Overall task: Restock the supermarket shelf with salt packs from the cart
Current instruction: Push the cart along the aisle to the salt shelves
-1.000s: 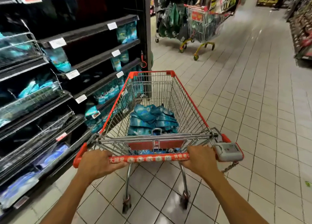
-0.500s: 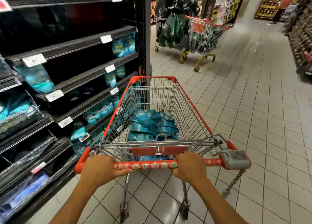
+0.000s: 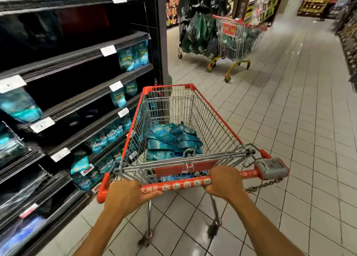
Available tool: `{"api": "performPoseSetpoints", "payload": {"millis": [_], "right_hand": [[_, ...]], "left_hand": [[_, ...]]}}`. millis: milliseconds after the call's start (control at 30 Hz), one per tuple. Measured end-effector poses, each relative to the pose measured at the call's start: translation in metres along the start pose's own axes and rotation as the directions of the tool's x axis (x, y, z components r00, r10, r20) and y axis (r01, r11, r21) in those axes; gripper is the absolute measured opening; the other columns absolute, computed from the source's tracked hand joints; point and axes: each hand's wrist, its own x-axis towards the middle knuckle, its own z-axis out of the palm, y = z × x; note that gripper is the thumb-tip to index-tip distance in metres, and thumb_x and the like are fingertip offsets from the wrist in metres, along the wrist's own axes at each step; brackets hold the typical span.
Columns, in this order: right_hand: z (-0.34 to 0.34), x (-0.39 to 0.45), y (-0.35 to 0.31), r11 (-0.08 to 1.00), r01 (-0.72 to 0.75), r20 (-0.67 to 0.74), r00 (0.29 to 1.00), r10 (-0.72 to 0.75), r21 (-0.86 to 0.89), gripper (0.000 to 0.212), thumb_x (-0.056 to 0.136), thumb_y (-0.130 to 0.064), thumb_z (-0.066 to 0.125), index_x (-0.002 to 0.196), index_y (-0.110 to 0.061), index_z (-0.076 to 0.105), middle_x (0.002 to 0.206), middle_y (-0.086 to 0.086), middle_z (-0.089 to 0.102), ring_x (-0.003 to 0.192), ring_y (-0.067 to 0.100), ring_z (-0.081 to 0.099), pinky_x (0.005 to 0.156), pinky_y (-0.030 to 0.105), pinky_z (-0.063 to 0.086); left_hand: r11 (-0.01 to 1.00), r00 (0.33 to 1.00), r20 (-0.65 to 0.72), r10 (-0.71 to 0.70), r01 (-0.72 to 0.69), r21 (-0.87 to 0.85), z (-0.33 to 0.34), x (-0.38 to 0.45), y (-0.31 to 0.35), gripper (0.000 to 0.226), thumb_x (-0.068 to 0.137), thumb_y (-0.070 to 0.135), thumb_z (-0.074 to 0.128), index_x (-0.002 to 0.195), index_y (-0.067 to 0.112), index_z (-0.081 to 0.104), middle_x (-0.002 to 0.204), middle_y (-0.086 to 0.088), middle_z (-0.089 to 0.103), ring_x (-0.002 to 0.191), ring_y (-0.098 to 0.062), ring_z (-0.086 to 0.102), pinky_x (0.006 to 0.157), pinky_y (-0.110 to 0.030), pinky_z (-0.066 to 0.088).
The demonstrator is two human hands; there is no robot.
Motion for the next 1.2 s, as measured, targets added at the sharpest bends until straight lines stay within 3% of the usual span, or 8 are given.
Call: {"api": "performPoseSetpoints", "payload": {"millis": [367, 567, 700, 767, 867, 967, 1067, 1200], "right_hand": [[0.0, 0.011, 0.063, 0.995, -0.01, 0.13, 0.991, 0.023, -0.102, 0.023, 0.068, -0.052, 0.059, 0.066, -0.029, 0.055, 0.056, -0.011, 0.047, 0.062, 0.01, 0.057, 0.072, 0.031, 0.053], [-0.002, 0.002, 0.085, 0.984, -0.043, 0.142, 0.987, 0.068, -0.171, 0.023, 0.074, -0.047, 0.066, 0.066, -0.03, 0.052, 0.062, -0.011, 0.049, 0.078, 0.011, 0.056, 0.096, 0.039, 0.039], [0.001, -0.015, 0.094, 0.973, -0.181, 0.009, 0.983, 0.184, -0.142, 0.024, 0.075, -0.048, 0.071, 0.088, -0.03, 0.064, 0.096, -0.004, 0.06, 0.102, 0.019, 0.053, 0.098, 0.039, 0.042], [0.007, -0.026, 0.094, 0.943, -0.332, -0.107, 0.938, 0.33, -0.004, 0.058, 0.072, -0.039, 0.081, 0.121, -0.018, 0.06, 0.13, 0.013, 0.052, 0.123, 0.031, 0.047, 0.106, 0.045, 0.039], [0.015, -0.048, 0.079, 0.725, -0.468, -0.171, 0.769, 0.616, 0.505, 0.093, 0.072, -0.01, 0.083, 0.147, -0.003, 0.028, 0.153, 0.024, 0.021, 0.134, 0.039, 0.038, 0.104, 0.049, 0.045], [0.027, -0.07, 0.048, 0.205, -0.322, 0.099, 0.72, 0.686, 0.924, 0.066, 0.097, -0.017, 0.055, 0.151, -0.014, 0.018, 0.141, 0.018, 0.038, 0.104, 0.021, 0.059, 0.069, 0.029, 0.057], [0.027, -0.077, 0.022, -0.194, -0.367, 0.414, 0.763, 0.497, 0.91, 0.042, 0.103, -0.043, 0.04, 0.134, -0.015, 0.039, 0.106, 0.008, 0.066, 0.089, 0.021, 0.068, 0.072, 0.04, 0.059], [0.021, -0.062, 0.022, -0.293, -0.344, 0.452, 0.706, 0.546, 0.892, 0.036, 0.105, -0.043, 0.036, 0.132, -0.02, 0.033, 0.089, 0.004, 0.065, 0.074, 0.015, 0.067, 0.045, 0.019, 0.049]], "left_hand": [[0.994, 0.998, 0.058, -0.03, 0.036, -0.104, 0.003, -0.017, 0.073, 0.1, 0.056, 0.104, -0.002, 0.065, 0.024, 0.058, 0.05, 0.006, 0.056, 0.044, -0.005, 0.054, 0.051, -0.023, 0.049], [0.991, 0.995, 0.104, -0.013, 0.026, -0.13, -0.001, -0.031, 0.11, 0.092, 0.059, 0.102, -0.002, 0.06, 0.025, 0.049, 0.048, 0.007, 0.051, 0.039, 0.0, 0.047, 0.043, -0.018, 0.036], [0.991, 0.984, 0.179, 0.009, 0.015, -0.131, -0.011, -0.036, 0.138, 0.087, 0.066, 0.098, 0.007, 0.06, 0.023, 0.05, 0.052, 0.009, 0.05, 0.045, -0.008, 0.051, 0.051, -0.022, 0.045], [0.99, 0.977, 0.211, 0.008, 0.022, -0.139, -0.017, -0.035, 0.152, 0.084, 0.069, 0.096, 0.013, 0.061, 0.022, 0.05, 0.055, 0.006, 0.052, 0.051, -0.013, 0.055, 0.055, -0.025, 0.045], [0.986, 0.963, 0.269, 0.008, 0.037, -0.16, -0.023, -0.032, 0.172, 0.082, 0.069, 0.095, 0.014, 0.061, 0.02, 0.045, 0.057, 0.004, 0.05, 0.057, -0.018, 0.057, 0.057, -0.027, 0.043], [0.971, 0.951, 0.308, 0.011, 0.064, -0.232, -0.025, -0.029, 0.194, 0.086, 0.061, 0.096, 0.005, 0.064, 0.02, 0.045, 0.063, 0.002, 0.056, 0.063, -0.02, 0.062, 0.063, -0.03, 0.051], [0.945, 0.94, 0.342, 0.008, 0.105, -0.309, -0.026, -0.023, 0.219, 0.08, 0.071, 0.093, 0.015, 0.065, 0.018, 0.043, 0.067, 0.001, 0.06, 0.063, -0.021, 0.061, 0.062, -0.031, 0.051], [0.813, 0.914, 0.391, 0.106, 0.147, -0.563, -0.028, -0.013, 0.245, 0.054, 0.091, 0.074, 0.031, 0.068, 0.026, 0.041, 0.069, 0.006, 0.056, 0.063, -0.015, 0.057, 0.058, -0.03, 0.041]]}}
